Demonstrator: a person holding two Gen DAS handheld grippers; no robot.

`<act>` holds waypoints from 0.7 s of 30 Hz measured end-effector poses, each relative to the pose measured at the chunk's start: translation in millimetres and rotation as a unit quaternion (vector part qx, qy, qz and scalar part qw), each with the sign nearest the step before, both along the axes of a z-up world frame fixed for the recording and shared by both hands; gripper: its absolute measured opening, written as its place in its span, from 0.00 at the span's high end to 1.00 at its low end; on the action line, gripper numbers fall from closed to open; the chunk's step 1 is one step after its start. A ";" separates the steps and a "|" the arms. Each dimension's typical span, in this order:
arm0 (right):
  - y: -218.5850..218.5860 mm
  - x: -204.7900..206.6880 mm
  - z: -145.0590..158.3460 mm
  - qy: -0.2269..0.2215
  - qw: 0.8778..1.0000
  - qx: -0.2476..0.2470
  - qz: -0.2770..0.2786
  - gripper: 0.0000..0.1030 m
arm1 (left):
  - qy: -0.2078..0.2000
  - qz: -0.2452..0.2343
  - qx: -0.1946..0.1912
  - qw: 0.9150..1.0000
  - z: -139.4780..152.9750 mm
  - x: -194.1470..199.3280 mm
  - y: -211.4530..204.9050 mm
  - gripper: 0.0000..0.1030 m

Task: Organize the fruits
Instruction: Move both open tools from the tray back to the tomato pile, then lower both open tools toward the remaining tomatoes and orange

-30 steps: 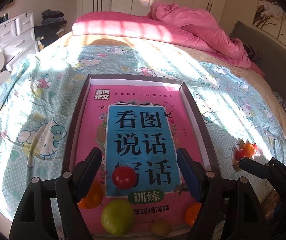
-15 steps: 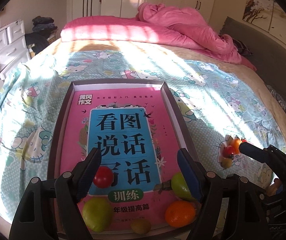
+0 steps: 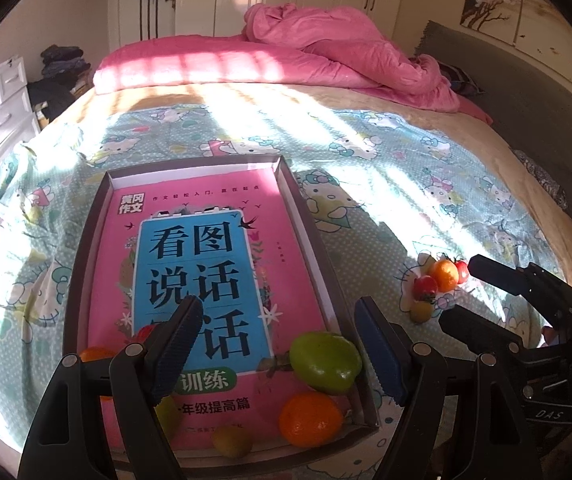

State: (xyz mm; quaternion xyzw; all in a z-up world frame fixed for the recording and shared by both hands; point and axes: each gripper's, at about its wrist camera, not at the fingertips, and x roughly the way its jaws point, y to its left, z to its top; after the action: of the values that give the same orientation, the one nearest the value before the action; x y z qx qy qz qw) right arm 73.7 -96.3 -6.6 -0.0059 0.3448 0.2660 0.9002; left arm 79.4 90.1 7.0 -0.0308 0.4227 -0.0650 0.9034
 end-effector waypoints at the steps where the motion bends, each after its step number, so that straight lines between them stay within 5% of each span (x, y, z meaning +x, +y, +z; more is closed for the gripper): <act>1: -3.4 0.7 -0.2 0.000 1.000 0.000 -0.004 0.31 | 0.000 -0.003 0.001 1.000 0.1 -0.8 -3.2 0.23; 21: -55.4 0.5 -9.5 0.011 0.998 -0.012 -0.062 0.31 | 0.004 -0.045 0.003 0.999 -5.4 -6.7 -40.4 0.23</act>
State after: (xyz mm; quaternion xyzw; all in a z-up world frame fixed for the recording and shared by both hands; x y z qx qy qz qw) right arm 74.1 -151.7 -16.1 0.0079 0.3580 0.2053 0.9109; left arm 72.7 49.6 1.5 -0.0093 0.4278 -0.1042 0.8978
